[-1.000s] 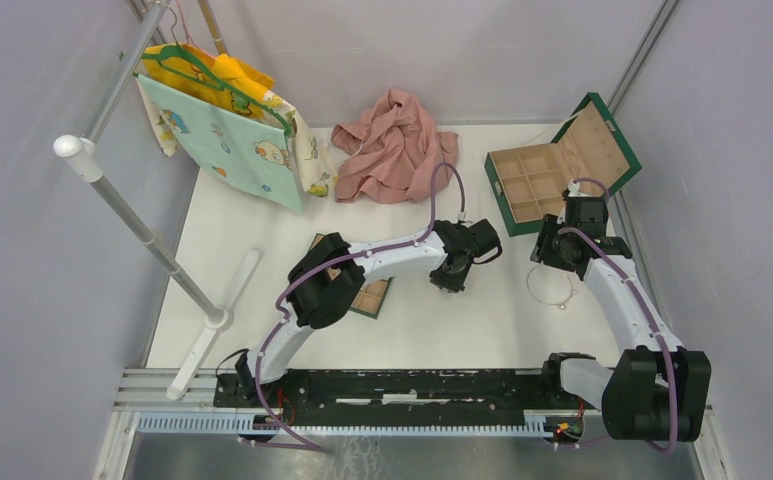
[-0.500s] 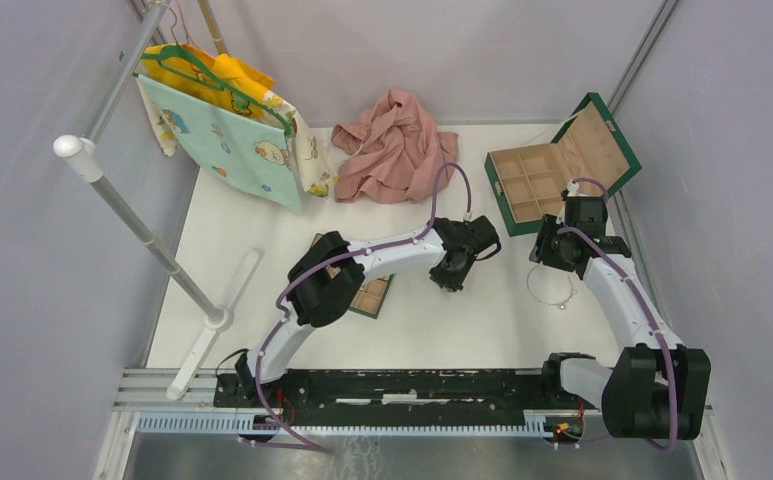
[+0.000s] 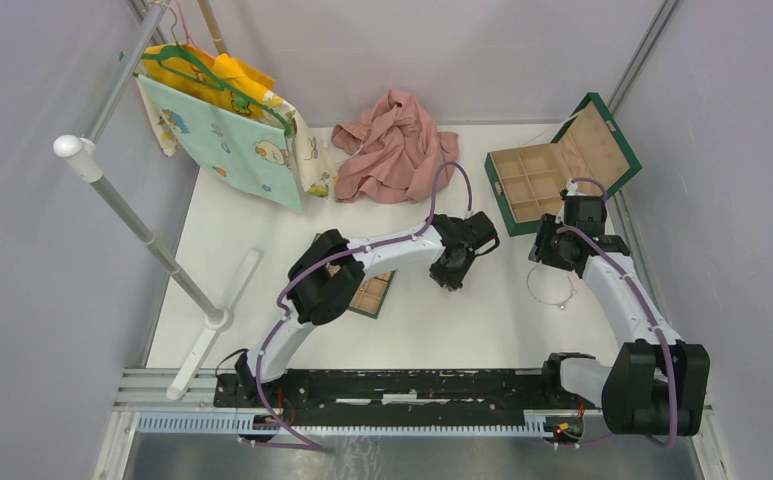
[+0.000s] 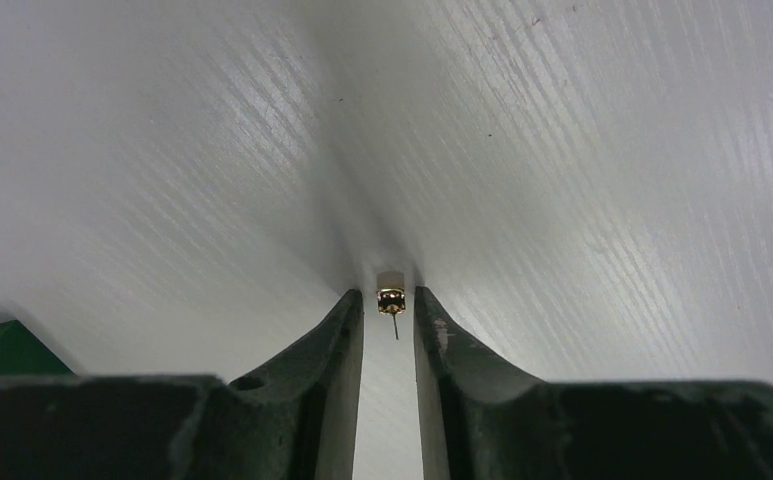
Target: Organize the mixed jewelry
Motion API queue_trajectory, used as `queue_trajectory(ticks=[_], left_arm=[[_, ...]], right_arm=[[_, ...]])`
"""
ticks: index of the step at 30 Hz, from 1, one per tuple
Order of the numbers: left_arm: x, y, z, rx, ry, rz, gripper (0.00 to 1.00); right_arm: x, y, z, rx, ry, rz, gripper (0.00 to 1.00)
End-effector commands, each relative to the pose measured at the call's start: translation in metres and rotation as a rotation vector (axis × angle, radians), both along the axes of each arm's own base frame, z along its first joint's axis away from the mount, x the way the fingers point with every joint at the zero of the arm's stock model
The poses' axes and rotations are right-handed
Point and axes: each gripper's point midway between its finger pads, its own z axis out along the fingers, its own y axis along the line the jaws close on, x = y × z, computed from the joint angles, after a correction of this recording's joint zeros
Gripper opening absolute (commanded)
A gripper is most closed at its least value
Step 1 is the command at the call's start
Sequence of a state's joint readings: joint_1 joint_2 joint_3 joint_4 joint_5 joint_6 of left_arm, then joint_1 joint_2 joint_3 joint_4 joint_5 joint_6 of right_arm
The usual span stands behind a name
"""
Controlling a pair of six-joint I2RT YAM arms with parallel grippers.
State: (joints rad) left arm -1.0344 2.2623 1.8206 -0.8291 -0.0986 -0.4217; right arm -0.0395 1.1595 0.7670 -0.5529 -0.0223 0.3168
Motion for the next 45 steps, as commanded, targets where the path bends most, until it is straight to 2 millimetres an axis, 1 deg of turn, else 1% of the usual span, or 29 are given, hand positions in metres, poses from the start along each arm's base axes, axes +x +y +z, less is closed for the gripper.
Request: queue_trajectory(ticks=[1, 5, 9, 16, 23, 25, 27, 30, 35, 39, 42, 45], left_arm=[[0.000, 0.009, -0.021, 0.056, 0.017, -0.031, 0.30], [-0.001, 0.005, -0.023, 0.041, 0.029, -0.036, 0.26], [-0.001, -0.001, -0.021, 0.007, 0.025, -0.055, 0.24], [0.000, -0.002, -0.021, 0.007, 0.014, -0.072, 0.18], [0.011, 0.004, -0.016, 0.037, -0.050, -0.049, 0.15], [0.015, 0.006, -0.011, 0.041, -0.076, -0.031, 0.11], [0.020, 0.009, -0.004, 0.041, -0.112, -0.019, 0.10], [0.024, 0.014, 0.007, 0.040, -0.148, -0.001, 0.10], [0.030, 0.023, 0.024, 0.042, -0.199, 0.040, 0.09], [0.031, 0.034, 0.044, 0.034, -0.203, 0.070, 0.10], [0.032, 0.051, 0.056, 0.033, -0.185, 0.106, 0.11], [0.031, 0.080, 0.062, 0.056, -0.164, 0.167, 0.11]], right_arm=[[0.019, -0.003, 0.018, -0.011, -0.069, 0.000, 0.49], [0.020, -0.002, 0.018, -0.008, -0.072, -0.001, 0.50], [0.022, -0.001, 0.020, -0.008, -0.075, 0.008, 0.49], [0.021, -0.003, 0.023, -0.014, -0.083, 0.006, 0.50], [0.018, -0.005, 0.025, -0.025, -0.087, -0.001, 0.50], [0.018, -0.005, 0.025, -0.025, -0.088, -0.002, 0.50], [0.020, -0.005, 0.026, -0.025, -0.098, -0.002, 0.49], [0.022, -0.005, 0.029, -0.022, -0.108, -0.006, 0.50], [0.022, -0.005, 0.028, -0.022, -0.106, -0.005, 0.49], [0.028, -0.004, 0.031, -0.009, -0.136, -0.023, 0.49], [0.032, 0.000, 0.028, 0.018, -0.141, -0.026, 0.50], [0.037, 0.003, 0.026, 0.038, -0.125, -0.021, 0.49]])
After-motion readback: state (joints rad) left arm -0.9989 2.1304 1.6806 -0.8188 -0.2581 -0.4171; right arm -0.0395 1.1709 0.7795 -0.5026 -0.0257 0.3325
